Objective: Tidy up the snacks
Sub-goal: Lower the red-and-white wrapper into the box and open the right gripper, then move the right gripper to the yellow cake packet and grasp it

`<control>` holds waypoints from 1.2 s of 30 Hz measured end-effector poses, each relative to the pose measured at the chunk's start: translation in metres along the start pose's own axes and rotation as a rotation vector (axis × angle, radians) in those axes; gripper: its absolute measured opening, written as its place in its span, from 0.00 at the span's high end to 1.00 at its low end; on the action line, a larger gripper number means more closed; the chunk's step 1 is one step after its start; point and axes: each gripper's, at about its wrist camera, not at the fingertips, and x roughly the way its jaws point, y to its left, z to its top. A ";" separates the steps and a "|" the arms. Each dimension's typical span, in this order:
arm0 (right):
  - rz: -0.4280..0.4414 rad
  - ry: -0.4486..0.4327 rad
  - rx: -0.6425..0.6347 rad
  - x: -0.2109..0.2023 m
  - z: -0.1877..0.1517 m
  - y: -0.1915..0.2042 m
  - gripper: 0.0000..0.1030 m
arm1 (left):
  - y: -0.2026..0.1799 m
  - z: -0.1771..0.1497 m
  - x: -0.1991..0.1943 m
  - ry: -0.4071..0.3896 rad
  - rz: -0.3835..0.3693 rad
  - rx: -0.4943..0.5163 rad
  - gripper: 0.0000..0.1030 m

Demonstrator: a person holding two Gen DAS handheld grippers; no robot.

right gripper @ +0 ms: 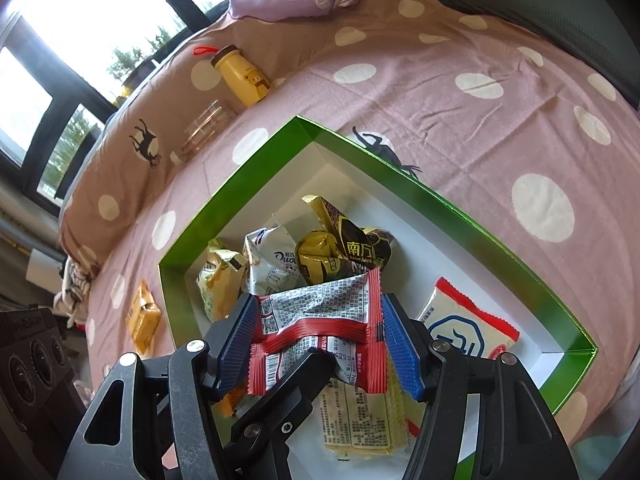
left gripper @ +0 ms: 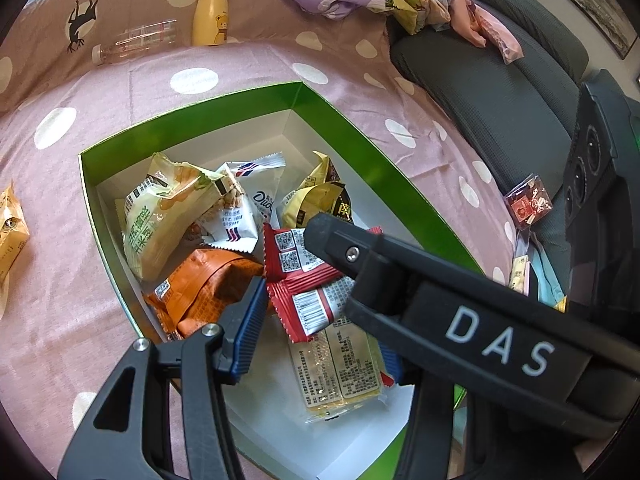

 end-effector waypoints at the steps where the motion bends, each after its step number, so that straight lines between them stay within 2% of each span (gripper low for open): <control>1: 0.001 0.002 0.001 0.001 0.000 0.000 0.37 | 0.000 0.000 0.001 0.003 0.007 0.000 0.50; 15: -0.008 0.024 0.017 0.009 0.002 -0.007 0.37 | -0.004 0.003 0.009 0.037 0.086 -0.001 0.53; 19: -0.015 0.024 0.016 0.009 0.002 -0.007 0.37 | -0.002 0.002 0.009 0.041 0.090 -0.005 0.51; 25: -0.010 0.003 -0.001 0.003 0.001 -0.002 0.37 | 0.003 -0.001 0.000 0.023 0.052 -0.033 0.50; 28: 0.018 -0.024 -0.003 -0.003 0.000 0.001 0.37 | 0.006 -0.002 -0.016 -0.021 0.051 -0.031 0.46; 31: 0.109 -0.059 -0.005 -0.014 0.000 0.004 0.37 | 0.012 -0.005 -0.039 -0.096 0.040 -0.042 0.36; 33: 0.135 -0.088 -0.015 -0.019 0.000 0.008 0.27 | 0.023 -0.008 -0.060 -0.154 0.049 -0.044 0.25; 36: 0.131 -0.117 -0.029 -0.023 -0.002 0.016 0.24 | 0.047 -0.015 -0.090 -0.240 0.110 -0.086 0.15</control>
